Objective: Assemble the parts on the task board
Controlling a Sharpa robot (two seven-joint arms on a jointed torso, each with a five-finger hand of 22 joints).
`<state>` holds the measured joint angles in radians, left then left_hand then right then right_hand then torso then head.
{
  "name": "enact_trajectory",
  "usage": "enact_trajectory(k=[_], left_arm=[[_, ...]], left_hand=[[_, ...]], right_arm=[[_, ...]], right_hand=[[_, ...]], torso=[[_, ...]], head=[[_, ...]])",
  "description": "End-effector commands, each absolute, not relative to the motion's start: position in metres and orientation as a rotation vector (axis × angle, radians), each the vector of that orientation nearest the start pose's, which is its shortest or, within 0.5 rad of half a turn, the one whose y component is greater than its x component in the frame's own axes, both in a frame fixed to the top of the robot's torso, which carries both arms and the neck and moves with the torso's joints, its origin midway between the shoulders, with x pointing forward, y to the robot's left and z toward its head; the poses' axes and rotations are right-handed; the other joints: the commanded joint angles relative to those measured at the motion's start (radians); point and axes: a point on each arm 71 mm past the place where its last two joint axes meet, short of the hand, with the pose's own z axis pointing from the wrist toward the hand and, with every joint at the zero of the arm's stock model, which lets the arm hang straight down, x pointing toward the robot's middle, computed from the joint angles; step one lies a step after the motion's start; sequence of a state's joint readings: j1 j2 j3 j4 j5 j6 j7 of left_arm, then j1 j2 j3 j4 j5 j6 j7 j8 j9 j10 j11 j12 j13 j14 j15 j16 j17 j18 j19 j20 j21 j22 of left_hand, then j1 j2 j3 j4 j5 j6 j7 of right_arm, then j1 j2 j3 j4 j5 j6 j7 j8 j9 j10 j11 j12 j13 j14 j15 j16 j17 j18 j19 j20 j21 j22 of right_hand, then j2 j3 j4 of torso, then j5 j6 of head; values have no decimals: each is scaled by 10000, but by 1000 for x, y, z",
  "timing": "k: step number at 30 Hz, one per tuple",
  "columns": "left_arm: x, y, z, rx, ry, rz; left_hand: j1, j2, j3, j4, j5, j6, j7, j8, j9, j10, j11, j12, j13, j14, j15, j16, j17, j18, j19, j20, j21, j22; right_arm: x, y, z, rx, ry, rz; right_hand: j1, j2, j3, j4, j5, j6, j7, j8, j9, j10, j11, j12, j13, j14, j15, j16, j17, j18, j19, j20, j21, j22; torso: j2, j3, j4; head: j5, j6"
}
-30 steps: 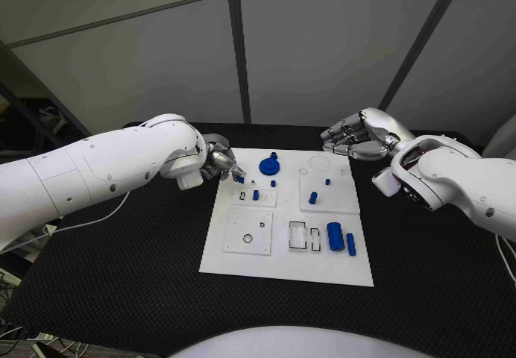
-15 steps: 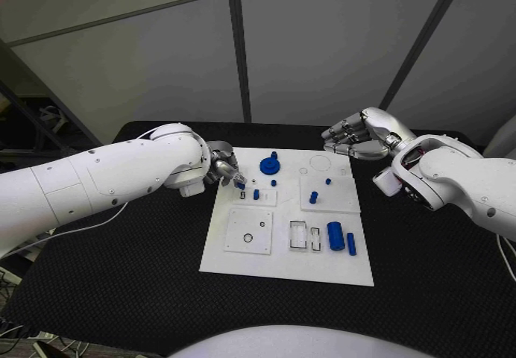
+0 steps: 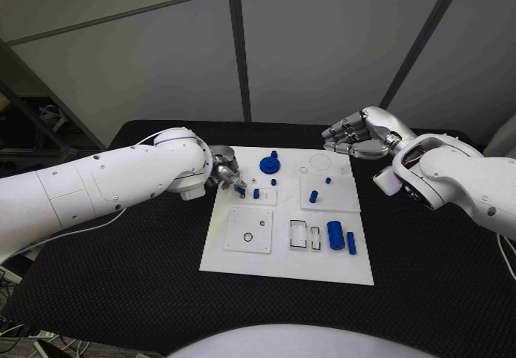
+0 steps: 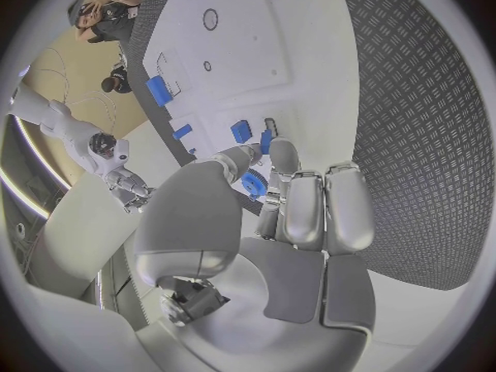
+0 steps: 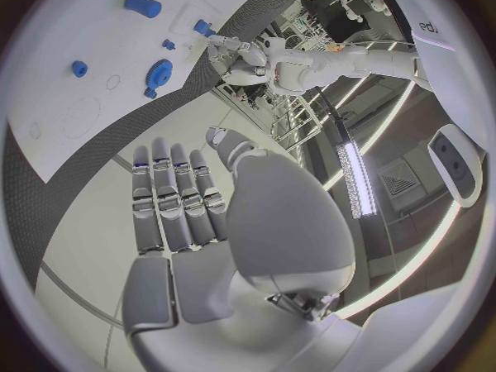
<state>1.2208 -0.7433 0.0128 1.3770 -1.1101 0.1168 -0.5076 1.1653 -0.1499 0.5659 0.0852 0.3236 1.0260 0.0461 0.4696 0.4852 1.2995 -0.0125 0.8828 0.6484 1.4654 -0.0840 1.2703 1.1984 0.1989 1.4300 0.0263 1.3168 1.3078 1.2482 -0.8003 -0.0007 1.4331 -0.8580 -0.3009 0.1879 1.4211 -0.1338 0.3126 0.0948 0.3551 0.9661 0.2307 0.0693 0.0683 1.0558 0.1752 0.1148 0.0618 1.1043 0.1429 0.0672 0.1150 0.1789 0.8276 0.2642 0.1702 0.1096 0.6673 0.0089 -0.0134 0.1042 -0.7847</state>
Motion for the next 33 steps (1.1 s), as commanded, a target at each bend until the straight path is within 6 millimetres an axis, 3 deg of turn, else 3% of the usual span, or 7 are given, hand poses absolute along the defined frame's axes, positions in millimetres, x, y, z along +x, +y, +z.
enact_trajectory(k=[1, 33], left_arm=[[514, 209, -207, -1810, 22406, -3725], [511, 205, -211, -1287, 22810, -3572]], left_hand=[[1, 24, 1458, -1393, 32, 65, -1, 69, 20, 269, -200, 46, 12, 248, -49, 43, 6, -1303, 70, -22, 56, 349], [-25, -26, 1496, -1431, 87, 89, -14, 97, 47, 318, -211, 79, 58, 249, -54, 42, 5, -1304, 71, -29, 57, 357]], right_arm=[[512, -200, -145, 2492, 15807, 11318], [513, -199, -145, 2478, 15826, 11335]], right_hand=[[-70, 15, -63, 4, 55, -32, 47, -30, -6, -33, 14, -36, 3, -99, -4, -31, -10, 53, 32, 25, -39, -11], [-70, 15, -63, 4, 55, -32, 47, -30, -6, -33, 14, -36, 3, -99, -4, -31, -10, 53, 32, 25, -39, -11]], torso=[[-2, 3, -1], [-6, 0, -1]], head=[[-1, 5], [-3, -35]])
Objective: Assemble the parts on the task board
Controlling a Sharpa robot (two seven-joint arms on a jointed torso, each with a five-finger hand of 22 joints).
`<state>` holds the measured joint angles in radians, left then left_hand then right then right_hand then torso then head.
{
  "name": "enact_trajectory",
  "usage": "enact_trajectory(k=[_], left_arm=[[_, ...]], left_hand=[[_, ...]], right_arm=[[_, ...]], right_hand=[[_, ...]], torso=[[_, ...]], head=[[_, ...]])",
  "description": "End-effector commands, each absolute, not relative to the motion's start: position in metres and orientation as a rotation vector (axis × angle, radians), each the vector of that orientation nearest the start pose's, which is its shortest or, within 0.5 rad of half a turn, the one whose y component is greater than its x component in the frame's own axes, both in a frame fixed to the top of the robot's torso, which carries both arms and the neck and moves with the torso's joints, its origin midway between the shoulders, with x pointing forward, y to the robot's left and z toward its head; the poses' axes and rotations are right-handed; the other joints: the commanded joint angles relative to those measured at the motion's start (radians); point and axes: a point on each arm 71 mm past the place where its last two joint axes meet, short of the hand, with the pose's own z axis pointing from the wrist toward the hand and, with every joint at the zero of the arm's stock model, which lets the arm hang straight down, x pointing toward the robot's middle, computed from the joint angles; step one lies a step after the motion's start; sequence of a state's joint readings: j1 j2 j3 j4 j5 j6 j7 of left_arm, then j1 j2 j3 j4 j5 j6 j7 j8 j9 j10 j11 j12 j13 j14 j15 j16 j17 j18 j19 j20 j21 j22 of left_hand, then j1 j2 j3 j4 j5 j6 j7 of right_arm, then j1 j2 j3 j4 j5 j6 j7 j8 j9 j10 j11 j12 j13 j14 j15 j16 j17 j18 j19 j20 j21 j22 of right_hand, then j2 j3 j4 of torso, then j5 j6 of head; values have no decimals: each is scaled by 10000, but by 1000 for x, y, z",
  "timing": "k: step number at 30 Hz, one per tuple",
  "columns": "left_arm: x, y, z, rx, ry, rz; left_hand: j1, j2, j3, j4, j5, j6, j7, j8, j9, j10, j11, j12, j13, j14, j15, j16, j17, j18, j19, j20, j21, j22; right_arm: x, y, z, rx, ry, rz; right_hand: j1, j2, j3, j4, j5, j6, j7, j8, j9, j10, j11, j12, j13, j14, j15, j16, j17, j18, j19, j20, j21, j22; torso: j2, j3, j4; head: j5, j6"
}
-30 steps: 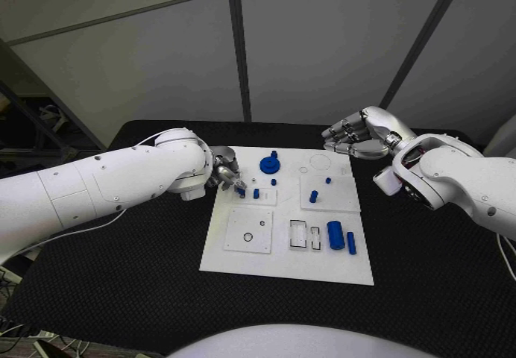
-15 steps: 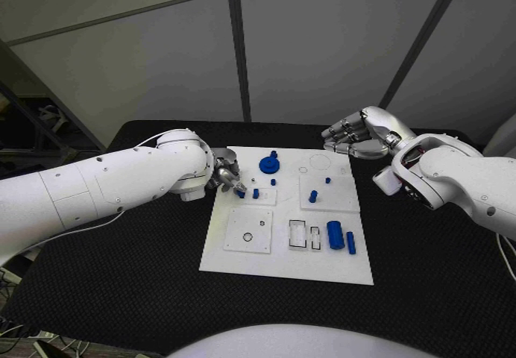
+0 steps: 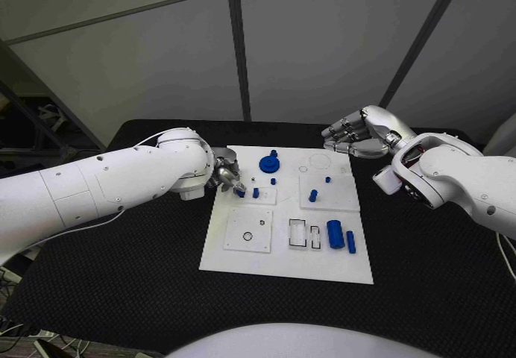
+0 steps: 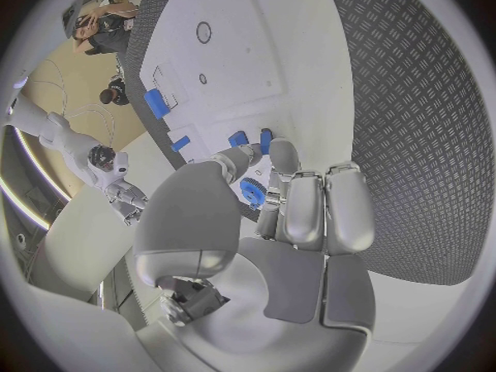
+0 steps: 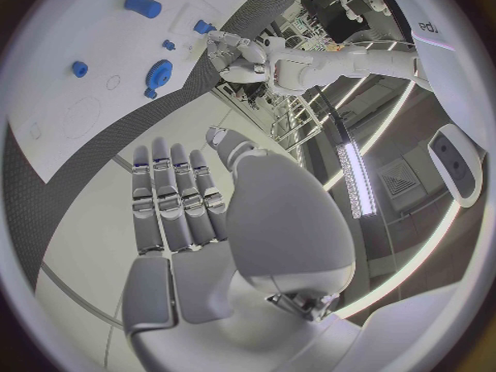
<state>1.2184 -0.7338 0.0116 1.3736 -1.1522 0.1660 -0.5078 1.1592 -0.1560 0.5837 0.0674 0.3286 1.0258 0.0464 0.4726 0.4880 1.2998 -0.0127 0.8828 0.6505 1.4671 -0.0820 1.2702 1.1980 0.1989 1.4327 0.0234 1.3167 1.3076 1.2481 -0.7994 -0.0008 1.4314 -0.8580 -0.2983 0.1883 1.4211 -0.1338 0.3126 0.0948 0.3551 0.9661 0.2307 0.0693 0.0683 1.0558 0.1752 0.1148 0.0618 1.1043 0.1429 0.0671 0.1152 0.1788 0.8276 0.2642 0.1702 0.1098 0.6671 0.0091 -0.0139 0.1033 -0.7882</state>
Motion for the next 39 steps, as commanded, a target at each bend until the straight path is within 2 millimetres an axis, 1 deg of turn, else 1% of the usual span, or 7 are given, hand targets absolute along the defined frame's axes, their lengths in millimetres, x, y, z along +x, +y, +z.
enact_trajectory(k=[1, 12, 19, 25, 28, 31, 39], left_arm=[[511, 205, -211, -1286, 22814, -3569], [514, 203, -214, -1120, 23106, -3454], [515, 201, -216, -1047, 23325, -3414], [516, 200, -217, -1052, 23399, -3392], [517, 200, -218, -1054, 23420, -3379], [517, 200, -218, -1061, 23435, -3362], [519, 204, -218, -1191, 23407, -3241]], left_hand=[[35, 30, 1321, -1255, 42, 94, -18, 69, 22, 321, -211, 87, 46, 232, -74, 42, 8, -1305, 45, -1, 60, 361], [-15, 34, 1349, -1243, 73, 111, -22, 86, 39, 369, -212, 130, 100, 232, -74, 39, 5, -1305, 42, -4, 54, 361], [-310, 36, 1292, -1125, 60, 155, -68, 134, 104, 487, -232, 180, 162, 238, -72, 38, 3, -1308, 41, -4, 54, 384], [-571, 55, 1004, -998, 23, 218, -149, 171, 191, 604, -282, 253, 252, 246, -105, 44, 10, -1319, 65, -24, 88, 437], [-712, 58, 751, -918, 3, 249, -191, 170, 229, 649, -311, 288, 297, 247, -126, 42, 9, -1326, 79, -41, 104, 465], [-829, 85, 501, -831, -6, 288, -221, 153, 254, 680, -334, 329, 354, 250, -144, 46, 16, -1334, 98, -59, 130, 501], [-1264, 210, -355, -433, -197, 482, -272, 59, 272, 763, -371, 482, 549, 254, -173, 48, 22, -1363, 165, -93, 214, 612]], right_arm=[[513, -199, -145, 2478, 15826, 11336], [512, -199, -145, 2475, 15833, 11342], [512, -199, -145, 2475, 15837, 11345], [512, -199, -145, 2475, 15844, 11344], [512, -199, -145, 2473, 15847, 11346], [512, -199, -145, 2475, 15850, 11345], [512, -200, -145, 2480, 15851, 11335]], right_hand=[[-71, 15, -63, 5, 56, -33, 47, -31, -7, -33, 14, -36, 3, -99, -4, -30, -12, 53, 32, 25, -39, -13], [-71, 15, -63, 5, 56, -33, 47, -31, -7, -33, 14, -36, 3, -99, -4, -30, -12, 53, 32, 25, -39, -13], [-71, 15, -63, 5, 56, -33, 47, -31, -7, -33, 14, -36, 3, -99, -4, -30, -12, 53, 32, 25, -39, -13], [-71, 15, -63, 5, 56, -33, 47, -31, -7, -33, 14, -36, 3, -99, -4, -30, -12, 53, 32, 25, -39, -13], [-71, 15, -63, 5, 56, -33, 47, -31, -7, -33, 14, -36, 3, -99, -4, -30, -12, 53, 32, 25, -39, -13], [-71, 15, -63, 5, 56, -33, 47, -31, -7, -33, 14, -36, 3, -99, -4, -30, -12, 53, 32, 25, -39, -13], [-69, 19, -67, 0, 66, -36, 45, -29, -6, -36, 13, -35, 3, -101, -5, -28, -28, 53, 46, 26, -63, -30]], torso=[[0, 0, 1], [7, 6, -10], [4, 8, -8], [0, 11, -8], [2, 1, -2], [4, 3, 3], [1, -1, 15]], head=[[11, 0], [10, -3], [-18, -28], [-36, -40], [-51, -35], [-50, -42], [-58, -51]])
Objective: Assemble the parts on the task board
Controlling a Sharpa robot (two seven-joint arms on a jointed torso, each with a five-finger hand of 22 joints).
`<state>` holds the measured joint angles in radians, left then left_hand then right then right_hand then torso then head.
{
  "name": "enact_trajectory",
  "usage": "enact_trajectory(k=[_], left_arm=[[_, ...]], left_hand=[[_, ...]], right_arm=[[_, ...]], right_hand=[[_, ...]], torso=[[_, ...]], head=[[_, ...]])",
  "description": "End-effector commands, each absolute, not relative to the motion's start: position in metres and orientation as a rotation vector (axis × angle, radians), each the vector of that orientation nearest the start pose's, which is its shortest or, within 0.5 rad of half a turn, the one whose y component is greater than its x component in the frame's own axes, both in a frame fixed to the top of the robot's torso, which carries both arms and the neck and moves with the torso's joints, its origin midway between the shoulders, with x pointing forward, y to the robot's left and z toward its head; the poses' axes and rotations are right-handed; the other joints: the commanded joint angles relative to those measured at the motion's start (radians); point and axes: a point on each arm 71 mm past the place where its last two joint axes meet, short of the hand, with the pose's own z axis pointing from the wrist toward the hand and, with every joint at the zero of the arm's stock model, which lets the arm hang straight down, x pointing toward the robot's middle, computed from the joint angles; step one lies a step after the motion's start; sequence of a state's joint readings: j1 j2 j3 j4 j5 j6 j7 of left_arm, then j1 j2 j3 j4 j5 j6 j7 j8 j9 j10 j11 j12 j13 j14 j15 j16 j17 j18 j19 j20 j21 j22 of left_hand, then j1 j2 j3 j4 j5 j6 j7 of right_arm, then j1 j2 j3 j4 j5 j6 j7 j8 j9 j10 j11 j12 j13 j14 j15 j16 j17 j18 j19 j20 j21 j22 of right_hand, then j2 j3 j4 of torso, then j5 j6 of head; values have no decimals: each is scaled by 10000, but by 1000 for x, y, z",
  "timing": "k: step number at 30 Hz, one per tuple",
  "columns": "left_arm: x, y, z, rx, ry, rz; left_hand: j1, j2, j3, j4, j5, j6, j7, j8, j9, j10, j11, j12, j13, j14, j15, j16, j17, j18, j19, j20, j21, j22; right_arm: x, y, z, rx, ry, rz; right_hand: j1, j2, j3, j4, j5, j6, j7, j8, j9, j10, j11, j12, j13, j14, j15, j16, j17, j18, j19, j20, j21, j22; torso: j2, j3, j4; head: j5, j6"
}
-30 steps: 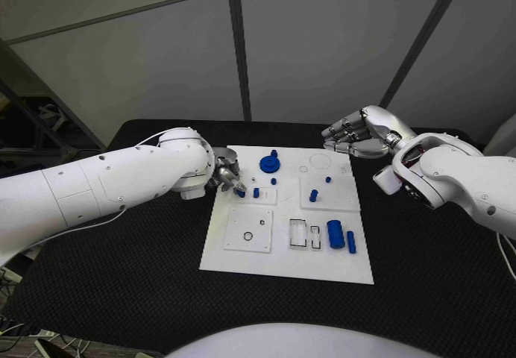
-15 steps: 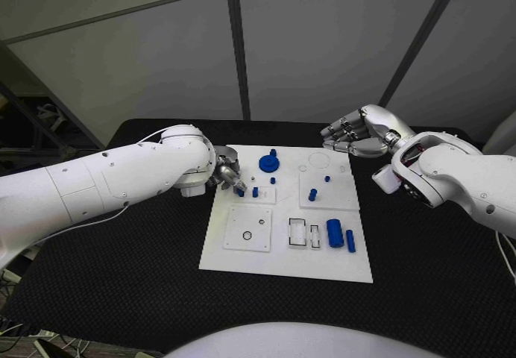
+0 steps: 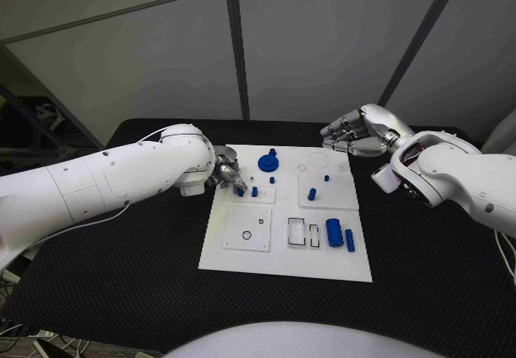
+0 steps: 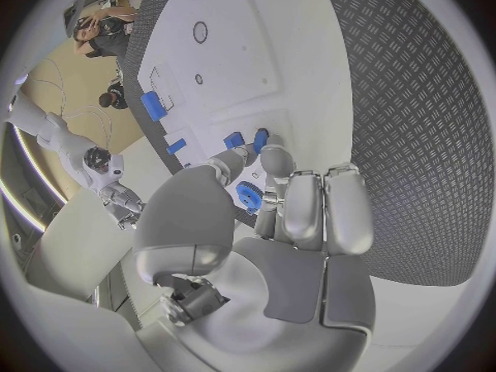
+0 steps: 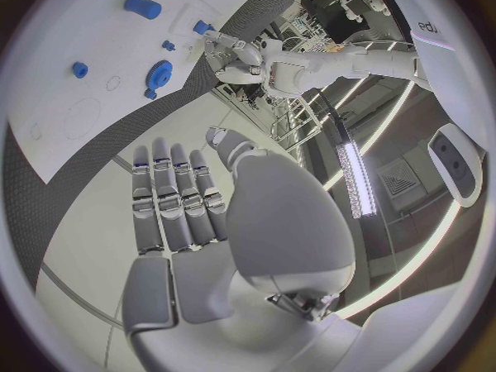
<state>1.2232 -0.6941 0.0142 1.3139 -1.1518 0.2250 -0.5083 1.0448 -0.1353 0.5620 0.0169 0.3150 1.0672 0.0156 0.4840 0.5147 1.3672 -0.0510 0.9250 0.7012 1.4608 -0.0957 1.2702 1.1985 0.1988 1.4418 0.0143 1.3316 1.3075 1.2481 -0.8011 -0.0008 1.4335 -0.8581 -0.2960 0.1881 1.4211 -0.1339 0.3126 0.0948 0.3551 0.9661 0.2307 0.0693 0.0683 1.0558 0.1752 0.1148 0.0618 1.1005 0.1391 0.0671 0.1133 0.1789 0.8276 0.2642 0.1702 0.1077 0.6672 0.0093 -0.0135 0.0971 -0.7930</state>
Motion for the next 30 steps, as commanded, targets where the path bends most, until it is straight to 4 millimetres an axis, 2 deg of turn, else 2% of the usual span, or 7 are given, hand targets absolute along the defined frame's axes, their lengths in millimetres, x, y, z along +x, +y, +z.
enact_trajectory(k=[1, 5, 17, 30], left_arm=[[519, 204, -218, -1217, 23398, -3218], [520, 205, -218, -1264, 23379, -3181], [521, 208, -218, -1400, 23251, -3120], [523, 209, -213, -1910, 22552, -3345]], left_hand=[[-206, 32, -283, 154, -86, 101, 34, -82, 1, 102, 11, 90, 83, 318, -38, 48, 17, -1366, 83, -5, 76, 628], [-509, 87, -715, 424, -106, 197, 32, -142, -10, 135, 12, 164, 176, 321, -36, 51, 23, -1376, 108, -7, 105, 669], [-934, 216, -1783, 924, -110, 361, 32, -316, -23, 155, 15, 254, 316, 324, -37, 51, 29, -1386, 137, -13, 122, 728], [-994, 253, -3049, 1338, -105, 465, 26, -505, -11, 153, 10, 292, 416, 324, -47, 49, 36, -1378, 138, -21, 71, 741]], right_arm=[[512, -200, -145, 2480, 15851, 11336], [512, -200, -145, 2480, 15852, 11334], [512, -200, -145, 2482, 15848, 11329], [513, -199, -145, 2471, 15848, 11341]], right_hand=[[-69, 19, -67, -1, 66, -36, 45, -29, -6, -37, 13, -35, 3, -63, 32, -28, -9, 53, 46, 27, -63, -9], [-69, 19, -67, -1, 66, -36, 45, -29, -6, -37, 13, -35, 3, -63, 32, -28, -9, 53, 46, 27, -63, -9], [-75, 15, -73, 0, 66, -37, 47, -29, -6, -38, 14, -35, 3, -64, 33, -28, -13, 53, 49, 27, -70, -14], [-75, 15, -73, 0, 66, -37, 47, -29, -6, -38, 14, -35, 3, -64, 33, -28, -13, 53, 49, 27, -70, -14]], torso=[[-1, -4, 7], [-2, -4, 1], [-4, -5, 5], [-4, -11, 3]], head=[[6, -5], [13, -6], [-6, -2], [-8, 22]])
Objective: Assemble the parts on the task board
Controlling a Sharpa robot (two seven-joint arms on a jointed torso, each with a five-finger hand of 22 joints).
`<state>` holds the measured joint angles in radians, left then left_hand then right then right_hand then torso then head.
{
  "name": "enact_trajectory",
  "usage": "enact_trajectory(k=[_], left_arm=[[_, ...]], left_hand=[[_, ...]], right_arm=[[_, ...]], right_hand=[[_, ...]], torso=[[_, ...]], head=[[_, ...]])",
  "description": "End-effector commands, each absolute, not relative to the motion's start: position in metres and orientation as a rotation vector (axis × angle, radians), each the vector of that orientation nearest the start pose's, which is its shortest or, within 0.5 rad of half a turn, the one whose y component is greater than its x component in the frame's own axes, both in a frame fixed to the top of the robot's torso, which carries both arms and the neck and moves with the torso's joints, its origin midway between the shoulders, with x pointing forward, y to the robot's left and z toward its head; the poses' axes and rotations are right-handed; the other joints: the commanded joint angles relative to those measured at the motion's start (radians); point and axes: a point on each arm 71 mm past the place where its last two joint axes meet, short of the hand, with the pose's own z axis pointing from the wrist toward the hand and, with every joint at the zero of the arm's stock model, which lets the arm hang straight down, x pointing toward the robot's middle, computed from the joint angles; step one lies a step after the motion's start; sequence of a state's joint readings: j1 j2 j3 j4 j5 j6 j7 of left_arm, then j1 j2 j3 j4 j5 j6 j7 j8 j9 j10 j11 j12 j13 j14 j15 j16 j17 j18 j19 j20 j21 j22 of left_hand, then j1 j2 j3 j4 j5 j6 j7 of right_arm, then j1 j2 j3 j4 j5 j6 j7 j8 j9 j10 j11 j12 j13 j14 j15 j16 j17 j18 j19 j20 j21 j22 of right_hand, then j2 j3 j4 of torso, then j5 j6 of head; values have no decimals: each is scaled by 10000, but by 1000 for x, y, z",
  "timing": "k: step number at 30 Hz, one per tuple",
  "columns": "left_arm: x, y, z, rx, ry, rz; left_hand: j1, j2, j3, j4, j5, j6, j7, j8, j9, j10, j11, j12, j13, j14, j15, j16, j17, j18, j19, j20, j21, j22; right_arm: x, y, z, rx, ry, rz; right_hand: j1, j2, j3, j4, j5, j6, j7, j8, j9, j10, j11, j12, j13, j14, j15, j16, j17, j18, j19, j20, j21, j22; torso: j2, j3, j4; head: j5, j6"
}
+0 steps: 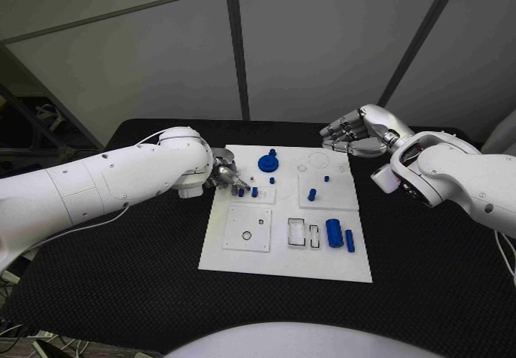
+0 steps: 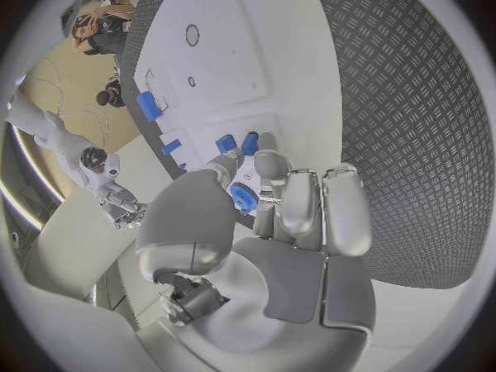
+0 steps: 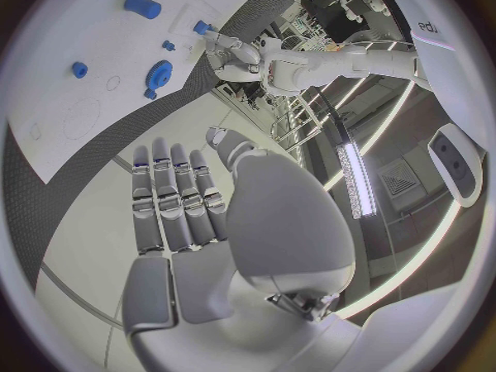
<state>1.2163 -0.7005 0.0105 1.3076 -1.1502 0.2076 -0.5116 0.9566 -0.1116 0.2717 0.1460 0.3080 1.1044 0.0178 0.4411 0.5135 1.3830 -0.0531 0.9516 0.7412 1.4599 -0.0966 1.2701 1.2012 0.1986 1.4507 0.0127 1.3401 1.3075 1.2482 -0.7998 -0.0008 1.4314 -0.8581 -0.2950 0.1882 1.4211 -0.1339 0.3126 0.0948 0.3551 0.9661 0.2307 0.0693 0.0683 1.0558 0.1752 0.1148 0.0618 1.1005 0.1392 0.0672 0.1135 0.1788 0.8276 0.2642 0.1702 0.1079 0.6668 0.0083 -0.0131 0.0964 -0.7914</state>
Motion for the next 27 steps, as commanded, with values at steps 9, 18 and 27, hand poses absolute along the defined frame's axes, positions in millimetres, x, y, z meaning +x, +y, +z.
enact_trajectory(k=[9, 18, 27], left_arm=[[526, 211, -205, -3391, 21717, -4330], [530, 215, -198, -4373, 20712, -5370], [531, 191, -178, -3198, 17739, -8461]], left_hand=[[-4, 9, -530, 145, -39, 75, 14, -145, 10, -77, 40, -99, -114, 330, -38, 41, 2, -1339, -17, -7, -166, 638], [642, -11, -1112, 109, 14, -560, 312, -604, -129, -1047, 290, -1473, -1640, 278, 136, -61, -107, -1056, -690, 121, -1497, -338], [3664, -128, -434, -1195, 60, -1777, 1111, -1408, -944, -3656, 1041, -3332, -2907, -2073, 803, -3064, -3487, -275, -3338, 705, -6179, -3605]], right_arm=[[513, -199, -145, 2462, 15852, 11354], [513, -199, -145, 2466, 15856, 11346], [514, -199, -145, 2470, 15846, 11337]], right_hand=[[-87, 15, -81, 7, 68, -40, 49, -30, -6, -40, 17, -35, 3, -67, 35, -29, -21, 53, 54, 28, -79, -23], [-87, 15, -81, 7, 68, -40, 49, -30, -6, -40, 17, -35, 3, -67, 35, -29, -21, 53, 54, 28, -79, -23], [-92, 18, -83, 10, 70, -41, 50, -29, -6, -41, 17, -34, 3, -68, 35, -28, -24, 53, 57, 28, -85, -27]], torso=[[-6, 8, -1], [-8, 14, 1], [7, 12, -6]], head=[[-3, 36], [-45, 68], [-135, 124]])
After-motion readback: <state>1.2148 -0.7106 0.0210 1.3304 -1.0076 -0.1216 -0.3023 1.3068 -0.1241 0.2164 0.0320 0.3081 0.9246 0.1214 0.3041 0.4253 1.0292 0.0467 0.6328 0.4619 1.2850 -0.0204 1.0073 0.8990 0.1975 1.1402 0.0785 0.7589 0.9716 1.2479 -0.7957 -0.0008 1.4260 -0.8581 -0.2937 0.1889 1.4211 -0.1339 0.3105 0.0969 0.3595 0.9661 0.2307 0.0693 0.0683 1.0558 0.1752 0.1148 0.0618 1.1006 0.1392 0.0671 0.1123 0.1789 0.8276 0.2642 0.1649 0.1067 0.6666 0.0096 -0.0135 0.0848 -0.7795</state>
